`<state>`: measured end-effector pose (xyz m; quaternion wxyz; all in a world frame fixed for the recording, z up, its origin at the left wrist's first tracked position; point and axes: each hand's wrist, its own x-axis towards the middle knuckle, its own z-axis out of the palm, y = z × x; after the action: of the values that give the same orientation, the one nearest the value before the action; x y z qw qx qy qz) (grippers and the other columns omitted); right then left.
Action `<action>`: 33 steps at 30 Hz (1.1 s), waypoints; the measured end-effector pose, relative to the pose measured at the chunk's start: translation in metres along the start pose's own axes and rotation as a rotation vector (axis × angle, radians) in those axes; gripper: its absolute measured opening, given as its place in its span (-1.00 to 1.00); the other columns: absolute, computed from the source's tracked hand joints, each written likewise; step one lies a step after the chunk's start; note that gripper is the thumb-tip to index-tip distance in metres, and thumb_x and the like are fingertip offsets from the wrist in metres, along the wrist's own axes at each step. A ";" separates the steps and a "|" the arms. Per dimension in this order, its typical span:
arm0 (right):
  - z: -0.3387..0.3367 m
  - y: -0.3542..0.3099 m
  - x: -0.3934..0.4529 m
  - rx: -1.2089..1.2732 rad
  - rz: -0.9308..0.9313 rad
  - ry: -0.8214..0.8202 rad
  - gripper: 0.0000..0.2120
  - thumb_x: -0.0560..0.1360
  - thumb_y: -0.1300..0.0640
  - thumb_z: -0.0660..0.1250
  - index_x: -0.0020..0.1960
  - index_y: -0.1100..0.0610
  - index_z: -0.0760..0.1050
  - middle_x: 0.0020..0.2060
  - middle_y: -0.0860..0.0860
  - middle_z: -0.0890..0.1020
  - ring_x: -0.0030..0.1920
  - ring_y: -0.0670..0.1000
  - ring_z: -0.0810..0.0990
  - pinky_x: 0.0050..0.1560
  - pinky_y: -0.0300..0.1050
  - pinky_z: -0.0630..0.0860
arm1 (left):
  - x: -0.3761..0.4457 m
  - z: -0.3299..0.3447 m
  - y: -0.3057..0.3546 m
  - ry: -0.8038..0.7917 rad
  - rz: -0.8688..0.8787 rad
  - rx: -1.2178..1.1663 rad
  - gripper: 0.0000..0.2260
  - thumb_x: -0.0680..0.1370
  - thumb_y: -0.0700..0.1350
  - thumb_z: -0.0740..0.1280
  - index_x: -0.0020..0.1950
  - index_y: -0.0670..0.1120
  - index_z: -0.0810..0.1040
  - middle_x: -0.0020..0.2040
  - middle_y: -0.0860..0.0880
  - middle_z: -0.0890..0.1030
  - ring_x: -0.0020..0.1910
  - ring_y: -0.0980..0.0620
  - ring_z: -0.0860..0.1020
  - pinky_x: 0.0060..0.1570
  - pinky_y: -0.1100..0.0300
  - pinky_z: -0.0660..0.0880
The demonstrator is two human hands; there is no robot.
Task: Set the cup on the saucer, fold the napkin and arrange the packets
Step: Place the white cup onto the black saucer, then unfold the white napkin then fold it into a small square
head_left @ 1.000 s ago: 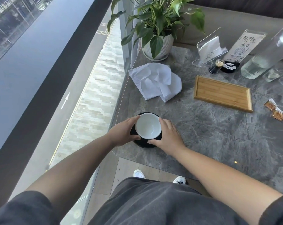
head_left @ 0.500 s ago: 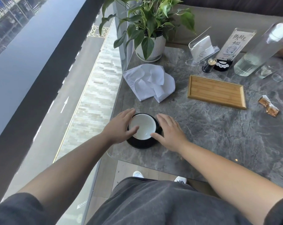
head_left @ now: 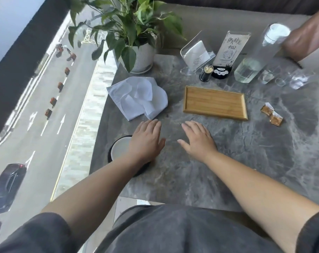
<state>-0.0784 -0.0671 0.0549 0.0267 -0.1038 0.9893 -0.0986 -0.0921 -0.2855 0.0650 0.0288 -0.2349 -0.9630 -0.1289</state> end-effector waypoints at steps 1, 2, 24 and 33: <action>0.000 0.010 0.000 -0.005 0.006 -0.004 -0.41 0.53 -0.17 0.19 0.45 0.13 0.27 0.42 0.09 0.34 0.44 0.12 0.23 0.42 0.07 0.15 | 0.006 0.005 0.007 -0.008 -0.005 0.003 -0.51 0.49 0.01 0.32 0.30 -0.29 0.45 0.26 -0.26 0.53 0.26 -0.25 0.48 0.29 -0.12 0.38; 0.001 0.020 -0.001 -0.009 0.013 -0.006 -0.41 0.52 -0.17 0.20 0.44 0.13 0.28 0.41 0.09 0.35 0.43 0.13 0.24 0.40 0.07 0.17 | 0.012 0.012 0.014 -0.020 -0.012 0.009 -0.50 0.49 0.01 0.32 0.30 -0.29 0.44 0.27 -0.27 0.52 0.27 -0.25 0.47 0.30 -0.12 0.37; 0.069 0.122 0.014 -0.011 0.039 -0.103 -0.36 0.52 -0.24 0.04 0.47 0.12 0.22 0.49 0.10 0.25 0.50 0.12 0.13 0.48 0.13 -0.01 | 0.057 0.110 0.061 -0.203 -0.193 -0.011 -0.44 0.58 0.11 0.13 0.49 -0.17 0.24 0.52 -0.17 0.24 0.52 -0.12 0.10 0.50 -0.04 -0.04; 0.065 0.121 0.014 -0.004 0.039 -0.097 -0.37 0.51 -0.20 0.10 0.46 0.14 0.25 0.48 0.11 0.27 0.50 0.13 0.15 0.49 0.14 0.01 | 0.084 0.069 0.040 0.081 -0.195 -0.038 -0.69 0.51 -0.11 0.36 0.22 -0.17 0.53 0.20 -0.20 0.55 0.13 -0.25 0.50 0.10 -0.10 0.40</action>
<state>-0.1116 0.0340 -0.0335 0.0763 -0.0890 0.9889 -0.0911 -0.1478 -0.1959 0.0176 0.0507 -0.1350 -0.9767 -0.1587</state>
